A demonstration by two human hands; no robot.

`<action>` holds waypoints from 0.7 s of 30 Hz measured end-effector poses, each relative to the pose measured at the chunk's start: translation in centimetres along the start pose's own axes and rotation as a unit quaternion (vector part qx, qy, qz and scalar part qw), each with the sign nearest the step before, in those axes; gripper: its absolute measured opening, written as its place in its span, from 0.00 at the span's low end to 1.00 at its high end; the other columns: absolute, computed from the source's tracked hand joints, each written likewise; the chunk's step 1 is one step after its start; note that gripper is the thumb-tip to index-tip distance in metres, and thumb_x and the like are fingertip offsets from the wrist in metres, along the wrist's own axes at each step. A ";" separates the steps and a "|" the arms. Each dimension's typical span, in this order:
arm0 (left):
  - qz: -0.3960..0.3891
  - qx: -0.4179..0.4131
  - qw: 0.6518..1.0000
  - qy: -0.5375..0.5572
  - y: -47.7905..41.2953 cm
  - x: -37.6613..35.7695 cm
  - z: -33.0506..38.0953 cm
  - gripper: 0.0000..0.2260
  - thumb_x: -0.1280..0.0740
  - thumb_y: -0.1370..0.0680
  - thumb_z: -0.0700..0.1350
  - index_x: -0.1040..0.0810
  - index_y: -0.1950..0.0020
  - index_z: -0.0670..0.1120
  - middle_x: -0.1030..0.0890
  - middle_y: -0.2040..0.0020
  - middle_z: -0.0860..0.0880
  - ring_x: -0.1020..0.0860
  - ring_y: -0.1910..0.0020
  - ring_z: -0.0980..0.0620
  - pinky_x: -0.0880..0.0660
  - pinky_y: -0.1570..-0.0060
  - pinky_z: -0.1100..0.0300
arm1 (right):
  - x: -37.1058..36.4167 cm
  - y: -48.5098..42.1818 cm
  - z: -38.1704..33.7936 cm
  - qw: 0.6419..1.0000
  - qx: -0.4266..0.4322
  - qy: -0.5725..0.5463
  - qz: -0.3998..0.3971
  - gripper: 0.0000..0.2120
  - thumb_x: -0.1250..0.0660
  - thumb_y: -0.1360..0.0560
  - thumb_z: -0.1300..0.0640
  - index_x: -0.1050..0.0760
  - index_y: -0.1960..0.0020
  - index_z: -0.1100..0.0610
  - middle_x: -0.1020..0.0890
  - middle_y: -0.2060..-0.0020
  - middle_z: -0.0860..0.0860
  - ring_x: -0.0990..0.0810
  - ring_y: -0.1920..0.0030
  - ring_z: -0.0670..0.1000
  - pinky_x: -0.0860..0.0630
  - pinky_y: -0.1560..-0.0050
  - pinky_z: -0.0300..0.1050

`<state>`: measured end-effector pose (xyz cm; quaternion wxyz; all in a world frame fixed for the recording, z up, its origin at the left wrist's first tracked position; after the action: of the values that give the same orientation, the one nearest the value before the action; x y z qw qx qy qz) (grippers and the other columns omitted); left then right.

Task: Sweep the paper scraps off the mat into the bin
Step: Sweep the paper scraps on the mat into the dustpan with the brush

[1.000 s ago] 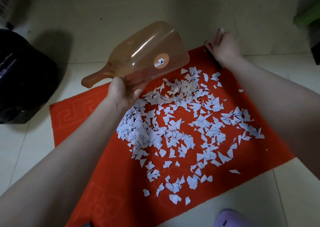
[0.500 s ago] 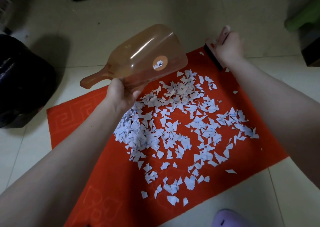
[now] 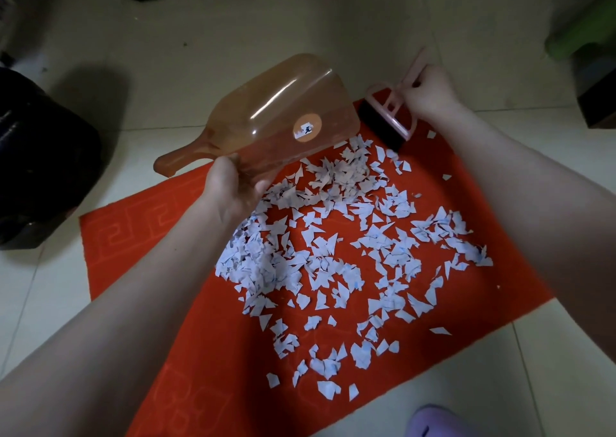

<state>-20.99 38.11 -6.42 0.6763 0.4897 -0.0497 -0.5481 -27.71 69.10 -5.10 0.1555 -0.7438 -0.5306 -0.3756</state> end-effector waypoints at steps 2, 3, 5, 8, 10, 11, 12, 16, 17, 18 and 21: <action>0.000 -0.002 1.000 0.000 0.2 -0.2 0.0 0.14 0.48 0.17 0.42 0.27 0.39 0.38 0.17 0.48 0.37 0.17 0.49 0.40 0.19 0.51 0.48 | 1.2 0.5 -0.1 1.000 0.018 -0.004 0.015 0.10 0.39 0.22 0.57 0.25 0.45 0.61 0.22 0.54 0.56 0.23 0.54 0.55 0.28 0.59 0.44; 0.002 -0.004 1.000 0.001 0.3 -0.3 0.1 0.13 0.48 0.17 0.42 0.27 0.41 0.38 0.16 0.51 0.38 0.16 0.51 0.40 0.19 0.50 0.48 | 1.6 0.6 -0.2 0.999 0.022 0.001 0.029 0.07 0.39 0.22 0.57 0.25 0.48 0.60 0.23 0.56 0.55 0.24 0.56 0.54 0.31 0.64 0.42; 0.004 -0.008 1.000 0.003 0.4 -0.5 0.0 0.13 0.48 0.18 0.42 0.27 0.43 0.38 0.16 0.56 0.39 0.16 0.56 0.41 0.21 0.46 0.47 | 2.3 0.9 -0.4 0.998 0.027 0.013 0.055 0.05 0.40 0.21 0.57 0.28 0.53 0.58 0.24 0.58 0.55 0.25 0.58 0.54 0.36 0.72 0.41; -0.001 -0.009 1.000 0.003 0.6 -0.7 0.2 0.13 0.48 0.18 0.41 0.28 0.39 0.38 0.18 0.47 0.37 0.17 0.49 0.39 0.21 0.45 0.47 | 1.4 1.4 -1.0 0.998 0.030 0.003 0.051 0.09 0.40 0.21 0.53 0.31 0.59 0.56 0.25 0.63 0.53 0.24 0.58 0.55 0.32 0.66 0.43; -0.003 -0.008 1.000 0.007 0.6 -0.7 0.3 0.13 0.48 0.18 0.41 0.28 0.39 0.38 0.18 0.45 0.36 0.18 0.48 0.38 0.21 0.46 0.47 | -0.1 1.9 -1.4 0.999 0.025 0.027 0.035 0.13 0.40 0.21 0.50 0.30 0.60 0.56 0.26 0.66 0.51 0.22 0.57 0.57 0.30 0.61 0.46; -0.003 -0.007 1.000 0.009 0.7 -0.7 0.3 0.13 0.48 0.18 0.41 0.28 0.40 0.38 0.18 0.45 0.36 0.18 0.48 0.39 0.20 0.47 0.47 | -1.0 2.1 -1.5 0.998 0.026 0.050 0.026 0.14 0.40 0.21 0.48 0.29 0.58 0.57 0.24 0.65 0.51 0.21 0.57 0.57 0.29 0.61 0.47; -0.001 -0.007 1.000 0.009 0.7 -0.7 0.4 0.13 0.48 0.18 0.41 0.28 0.40 0.38 0.18 0.45 0.36 0.18 0.48 0.39 0.20 0.48 0.48 | -1.7 2.4 -1.6 0.997 0.032 0.072 0.014 0.15 0.40 0.21 0.46 0.26 0.55 0.58 0.22 0.62 0.53 0.20 0.57 0.57 0.26 0.61 0.49; 0.006 -0.008 1.000 0.003 1.2 -0.4 0.5 0.13 0.48 0.18 0.42 0.27 0.43 0.37 0.19 0.45 0.36 0.18 0.48 0.39 0.20 0.48 0.49 | -3.5 3.7 -2.2 0.983 0.097 0.149 -0.039 0.15 0.36 0.23 0.45 0.23 0.47 0.57 0.19 0.59 0.53 0.19 0.61 0.53 0.21 0.62 0.48; 0.009 -0.009 1.000 0.001 1.3 -0.3 0.5 0.13 0.48 0.18 0.41 0.27 0.44 0.36 0.19 0.45 0.36 0.18 0.48 0.39 0.20 0.47 0.49 | -3.7 4.0 -2.3 0.981 0.108 0.155 -0.055 0.14 0.36 0.23 0.47 0.23 0.46 0.56 0.19 0.58 0.53 0.20 0.62 0.52 0.22 0.63 0.47; 0.011 -0.011 1.000 -0.001 1.4 -0.2 0.6 0.13 0.48 0.18 0.41 0.27 0.45 0.37 0.19 0.45 0.36 0.18 0.48 0.39 0.21 0.46 0.49 | -3.9 4.3 -2.4 0.979 0.115 0.152 -0.074 0.13 0.36 0.22 0.49 0.22 0.45 0.56 0.18 0.57 0.53 0.20 0.63 0.51 0.22 0.63 0.47; 0.015 -0.016 1.000 0.008 1.7 -0.1 1.0 0.13 0.48 0.18 0.41 0.27 0.46 0.37 0.18 0.46 0.36 0.18 0.48 0.39 0.21 0.46 0.49 | -3.4 5.4 -2.9 0.979 0.135 0.099 -0.120 0.09 0.35 0.23 0.52 0.21 0.45 0.54 0.17 0.54 0.51 0.18 0.57 0.52 0.20 0.54 0.51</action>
<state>-20.46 37.48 -4.62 0.6925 0.4824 -0.0435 -0.5347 -24.46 62.89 -4.76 0.2601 -0.6062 -0.6434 -0.3884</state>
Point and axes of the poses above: each hand's wrist, its own y-axis away from the middle knuckle, its own x-axis out of the back of the hand, z = x × y, the point moved 4 cm from there along -y, towards the middle knuckle
